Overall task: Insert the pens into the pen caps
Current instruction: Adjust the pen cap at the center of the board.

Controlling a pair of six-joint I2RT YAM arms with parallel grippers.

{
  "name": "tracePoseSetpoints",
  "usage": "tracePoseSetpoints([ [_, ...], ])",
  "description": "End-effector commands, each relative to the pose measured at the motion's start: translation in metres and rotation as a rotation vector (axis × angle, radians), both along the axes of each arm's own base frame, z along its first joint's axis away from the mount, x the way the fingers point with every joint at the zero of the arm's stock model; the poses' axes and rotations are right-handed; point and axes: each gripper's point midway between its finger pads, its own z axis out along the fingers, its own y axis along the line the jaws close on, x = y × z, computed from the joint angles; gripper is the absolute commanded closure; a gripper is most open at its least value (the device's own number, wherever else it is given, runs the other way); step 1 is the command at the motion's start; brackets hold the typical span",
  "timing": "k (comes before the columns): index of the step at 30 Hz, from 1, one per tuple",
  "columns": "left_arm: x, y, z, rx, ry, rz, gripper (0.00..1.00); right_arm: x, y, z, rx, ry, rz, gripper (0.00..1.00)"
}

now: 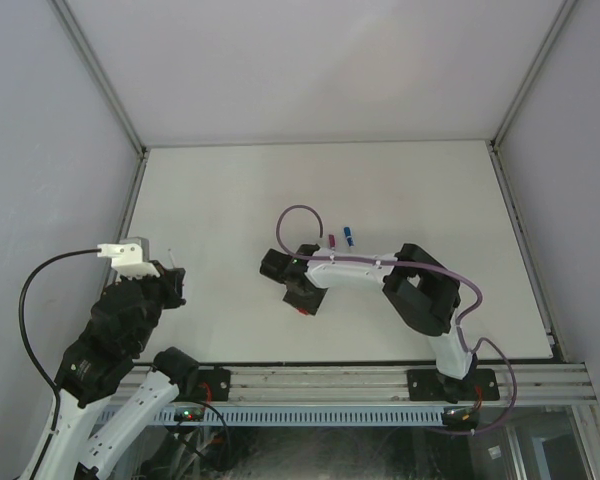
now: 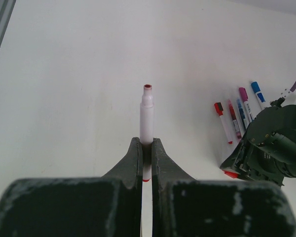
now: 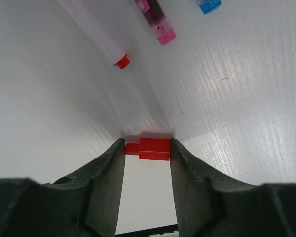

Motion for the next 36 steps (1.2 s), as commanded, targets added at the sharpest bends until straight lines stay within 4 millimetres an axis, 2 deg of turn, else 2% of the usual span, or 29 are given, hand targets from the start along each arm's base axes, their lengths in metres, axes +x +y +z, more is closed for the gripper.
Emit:
tracePoseSetpoints([
  [1, 0.002, 0.000, 0.011, -0.013, -0.045, -0.002, 1.00, 0.000, 0.006, 0.001, -0.004, 0.003, 0.009, 0.62],
  [5, 0.002, 0.000, 0.012, -0.015, -0.049, 0.000, 1.00, 0.000, 0.004, 0.003, -0.012, 0.001, 0.012, 0.71],
  [8, 0.002, 0.000, 0.012, -0.015, -0.049, -0.002, 1.00, 0.001, 0.004, 0.007, -0.008, -0.009, 0.030, 0.85],
  [10, 0.002, 0.000, 0.012, -0.015, -0.049, -0.003, 1.00, 0.004, 0.009, 0.012, 0.010, -0.030, 0.079, 0.99],
  [11, 0.002, 0.000, 0.012, -0.014, -0.047, -0.002, 1.00, 0.006, 0.014, 0.016, 0.027, -0.040, 0.125, 1.00],
  [15, 0.002, -0.001, 0.011, -0.013, -0.043, -0.004, 1.00, 0.014, 0.031, 0.035, 0.072, -0.156, 0.347, 1.00],
  [21, 0.003, -0.001, 0.011, -0.012, -0.042, -0.006, 1.00, 0.014, 0.055, 0.082, 0.209, -0.421, 0.591, 1.00],
  [24, 0.002, -0.001, 0.011, -0.013, -0.043, -0.006, 1.00, 0.009, 0.054, 0.082, 0.277, -0.505, 0.737, 1.00],
  [26, 0.002, -0.001, 0.011, -0.012, -0.043, -0.005, 1.00, 0.002, 0.055, 0.090, 0.346, -0.576, 0.888, 1.00],
  [27, 0.002, -0.001, 0.011, -0.011, -0.044, -0.006, 1.00, 0.002, 0.049, 0.089, 0.340, -0.593, 0.925, 1.00],
  [30, 0.002, -0.001, 0.011, -0.012, -0.043, -0.007, 1.00, 0.001, 0.036, 0.082, 0.282, -0.603, 1.106, 1.00],
  [32, 0.003, -0.001, 0.011, -0.011, -0.041, -0.006, 1.00, -0.002, 0.025, 0.072, 0.227, -0.547, 1.209, 1.00],
  [36, 0.003, -0.002, 0.010, -0.009, -0.038, -0.010, 1.00, 0.001, 0.002, 0.059, 0.083, -0.499, 1.335, 1.00],
])
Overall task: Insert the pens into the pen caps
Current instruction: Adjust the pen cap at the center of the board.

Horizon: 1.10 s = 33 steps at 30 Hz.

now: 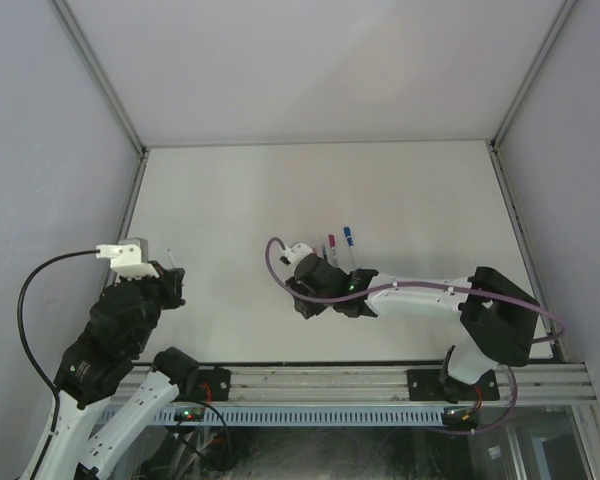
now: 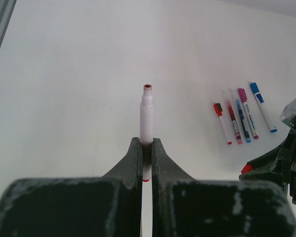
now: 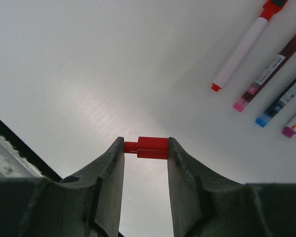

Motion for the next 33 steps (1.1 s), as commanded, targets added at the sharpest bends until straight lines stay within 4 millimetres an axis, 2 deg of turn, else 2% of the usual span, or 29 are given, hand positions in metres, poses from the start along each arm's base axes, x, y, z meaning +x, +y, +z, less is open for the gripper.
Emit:
tracePoseSetpoints([
  [1, 0.003, -0.002, 0.010, -0.005, -0.034, -0.010, 1.00, 0.009, -0.007, 0.007, -0.111, -0.133, 0.204, 1.00],
  [4, 0.003, -0.001, 0.010, -0.006, -0.036, -0.003, 1.00, 0.011, -0.016, 0.003, -0.196, -0.148, 0.249, 1.00],
  [6, 0.004, -0.001, 0.010, -0.007, -0.036, -0.002, 1.00, 0.009, -0.021, -0.007, -0.264, -0.130, 0.296, 1.00],
  [11, 0.003, 0.000, 0.010, -0.006, -0.036, 0.001, 1.00, 0.005, -0.020, -0.022, -0.369, -0.123, 0.380, 1.00],
  [22, 0.003, 0.000, 0.010, -0.005, -0.036, 0.006, 1.00, 0.010, -0.015, -0.040, -0.454, -0.108, 0.438, 0.97],
  [26, 0.003, 0.001, 0.010, -0.006, -0.036, 0.009, 1.00, 0.011, -0.017, -0.048, -0.484, -0.099, 0.447, 0.92],
  [33, 0.003, 0.001, 0.009, -0.005, -0.034, 0.007, 1.00, 0.010, -0.019, -0.057, -0.505, -0.081, 0.450, 0.70],
])
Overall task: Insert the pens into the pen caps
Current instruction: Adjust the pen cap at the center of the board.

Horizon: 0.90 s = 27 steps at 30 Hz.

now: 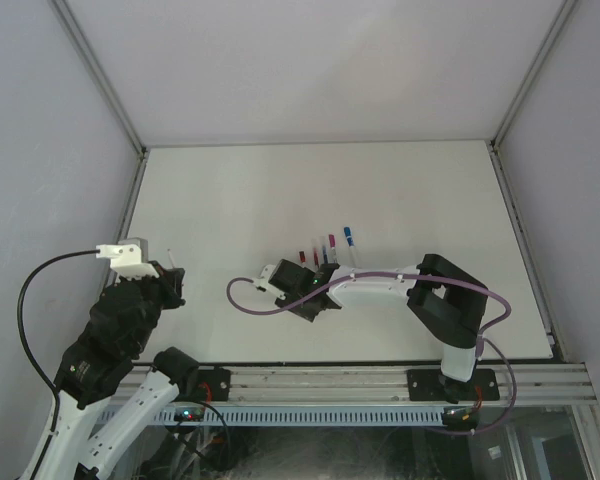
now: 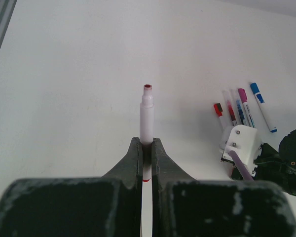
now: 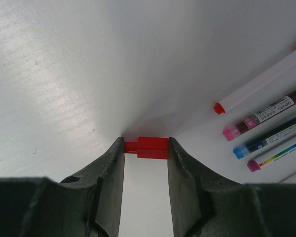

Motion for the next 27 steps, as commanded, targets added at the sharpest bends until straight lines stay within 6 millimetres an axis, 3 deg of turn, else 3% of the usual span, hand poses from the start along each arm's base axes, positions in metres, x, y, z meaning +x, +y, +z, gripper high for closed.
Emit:
tracePoseSetpoints([
  [1, 0.003, 0.000, 0.009, -0.005, -0.034, 0.006, 1.00, -0.001, -0.003, -0.011, -0.045, 0.003, 0.019, 0.68],
  [9, 0.003, 0.001, 0.010, -0.006, -0.035, 0.008, 1.00, -0.002, 0.006, 0.001, 0.009, -0.002, 0.020, 0.48],
  [20, 0.004, 0.000, 0.009, -0.006, -0.034, 0.004, 1.00, 0.007, 0.034, 0.055, 0.256, -0.059, -0.077, 0.26],
  [27, 0.004, 0.000, 0.009, -0.005, -0.033, 0.004, 1.00, 0.020, 0.034, 0.082, 0.417, -0.110, -0.296, 0.20],
])
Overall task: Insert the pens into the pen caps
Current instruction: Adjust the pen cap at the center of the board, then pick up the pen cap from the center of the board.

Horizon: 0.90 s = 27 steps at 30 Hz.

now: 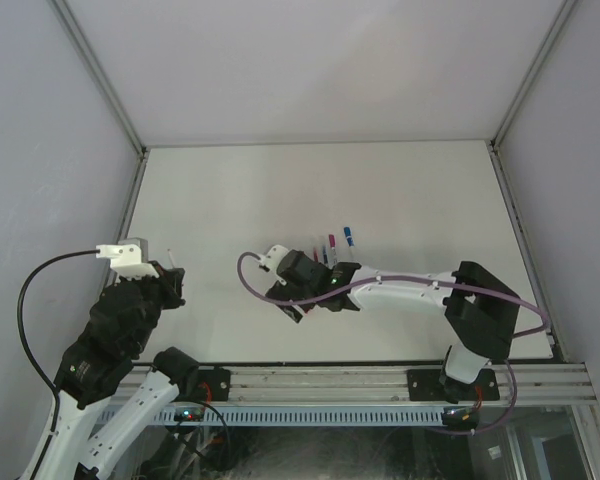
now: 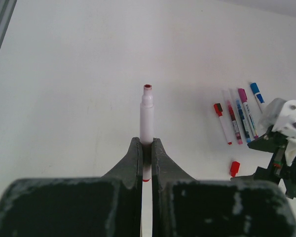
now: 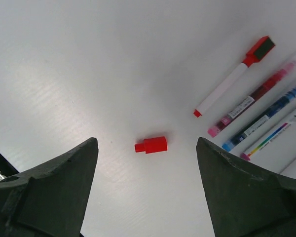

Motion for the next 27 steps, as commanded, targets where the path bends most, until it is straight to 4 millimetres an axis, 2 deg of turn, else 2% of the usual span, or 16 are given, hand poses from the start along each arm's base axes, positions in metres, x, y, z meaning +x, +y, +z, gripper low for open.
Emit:
tracePoseSetpoints([
  [1, 0.004, 0.000, 0.009, -0.006, -0.033, 0.003, 1.00, 0.017, 0.012, 0.038, 0.200, -0.048, -0.205, 0.19],
  [7, 0.004, -0.001, 0.009, -0.005, -0.032, 0.000, 1.00, 0.017, 0.005, 0.054, 0.326, -0.026, -0.460, 0.15],
  [10, 0.004, -0.001, 0.009, -0.005, -0.031, -0.002, 1.00, 0.018, -0.009, 0.055, 0.364, 0.003, -0.644, 0.10],
  [16, 0.004, -0.003, 0.009, -0.005, -0.030, -0.008, 1.00, 0.009, -0.022, 0.043, 0.413, 0.106, -0.912, 0.04],
  [20, 0.004, -0.003, 0.008, -0.004, -0.028, -0.012, 1.00, 0.002, -0.024, 0.030, 0.418, 0.210, -1.041, 0.04],
  [27, 0.004, -0.003, 0.009, -0.004, -0.032, -0.010, 1.00, -0.005, -0.038, 0.012, 0.324, 0.263, -1.263, 0.08],
])
